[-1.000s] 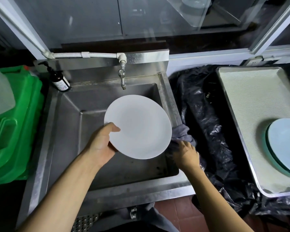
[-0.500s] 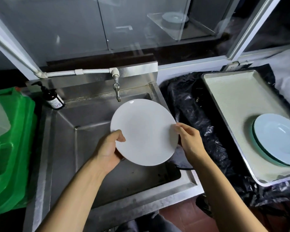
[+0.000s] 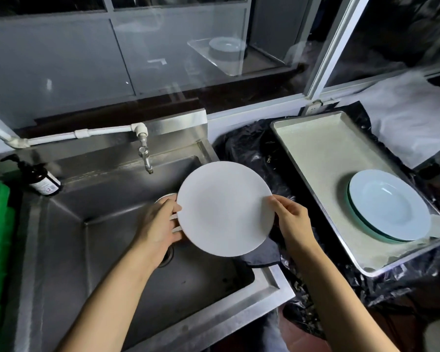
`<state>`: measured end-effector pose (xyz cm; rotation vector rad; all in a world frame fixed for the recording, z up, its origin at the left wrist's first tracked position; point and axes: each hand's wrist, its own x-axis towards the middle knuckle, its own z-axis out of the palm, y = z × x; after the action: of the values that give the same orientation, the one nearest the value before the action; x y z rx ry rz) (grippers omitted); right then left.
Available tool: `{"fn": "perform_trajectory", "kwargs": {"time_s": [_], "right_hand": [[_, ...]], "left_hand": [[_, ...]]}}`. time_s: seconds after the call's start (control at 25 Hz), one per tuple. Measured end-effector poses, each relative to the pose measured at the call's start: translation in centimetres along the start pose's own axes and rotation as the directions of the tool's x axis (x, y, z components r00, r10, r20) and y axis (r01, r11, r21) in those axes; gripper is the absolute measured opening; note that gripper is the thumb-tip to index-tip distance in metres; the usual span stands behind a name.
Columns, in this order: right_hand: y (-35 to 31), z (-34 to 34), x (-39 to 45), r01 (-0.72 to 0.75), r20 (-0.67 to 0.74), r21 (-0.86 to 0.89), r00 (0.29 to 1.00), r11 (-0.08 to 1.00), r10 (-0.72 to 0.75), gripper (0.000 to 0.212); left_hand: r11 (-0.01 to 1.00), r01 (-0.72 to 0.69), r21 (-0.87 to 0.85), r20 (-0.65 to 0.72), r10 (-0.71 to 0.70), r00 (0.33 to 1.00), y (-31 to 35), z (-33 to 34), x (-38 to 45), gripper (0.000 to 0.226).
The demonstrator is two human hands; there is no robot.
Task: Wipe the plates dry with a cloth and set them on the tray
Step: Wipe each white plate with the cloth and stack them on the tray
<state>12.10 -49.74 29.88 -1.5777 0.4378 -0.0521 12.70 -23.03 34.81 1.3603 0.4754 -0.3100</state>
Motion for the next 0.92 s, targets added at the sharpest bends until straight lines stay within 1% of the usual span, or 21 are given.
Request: {"fn": "perform_trajectory", "kwargs": {"time_s": [0.16,0.28,0.36,0.44,0.52,0.68,0.92], "right_hand": [[0.1,-4.1,3.2,-0.054,-0.063,0.075,0.996,0.996,0.059,0.011],[0.1,-8.3,6.6,-0.096,-0.117,0.064,0.988,0.993,0.103,0.008],[0.1,-11.2,8.9,-0.129,-0.133,0.051,0.982,0.990,0.135,0.009],[0.2,-14.1,11.5,-0.150,-0.143,0.100,0.976,0.984,0.163,0.010],[0.3,-16.6,14.2,-0.158,-0.168,0.139,0.969,0.978,0.180,0.018],[0.4,-21.2,19.7,-0.176,-0.223,0.104,0.955,0.979,0.196,0.021],[0.3,-26.2,29.3,-0.150,-0.336,-0.010,0.932,0.989,0.138,0.025]], "left_hand": [[0.999,0.015,0.041,-0.031,-0.014,0.999,0.0,5.5,1.8,0.035],[0.998,0.029,0.063,-0.027,-0.027,0.999,-0.2,10.9,3.2,0.033],[0.996,0.041,0.079,-0.021,-0.039,0.999,-0.5,14.6,4.4,0.032],[0.994,0.053,0.098,-0.011,-0.052,0.999,-0.8,18.4,5.9,0.032],[0.991,0.064,0.119,-0.011,-0.063,0.998,-1.4,21.9,7.6,0.031],[0.985,0.069,0.161,-0.016,-0.067,0.998,-2.6,28.5,11.6,0.027],[0.980,0.073,0.182,0.032,-0.080,0.996,-3.3,36.9,18.4,0.023]]}}
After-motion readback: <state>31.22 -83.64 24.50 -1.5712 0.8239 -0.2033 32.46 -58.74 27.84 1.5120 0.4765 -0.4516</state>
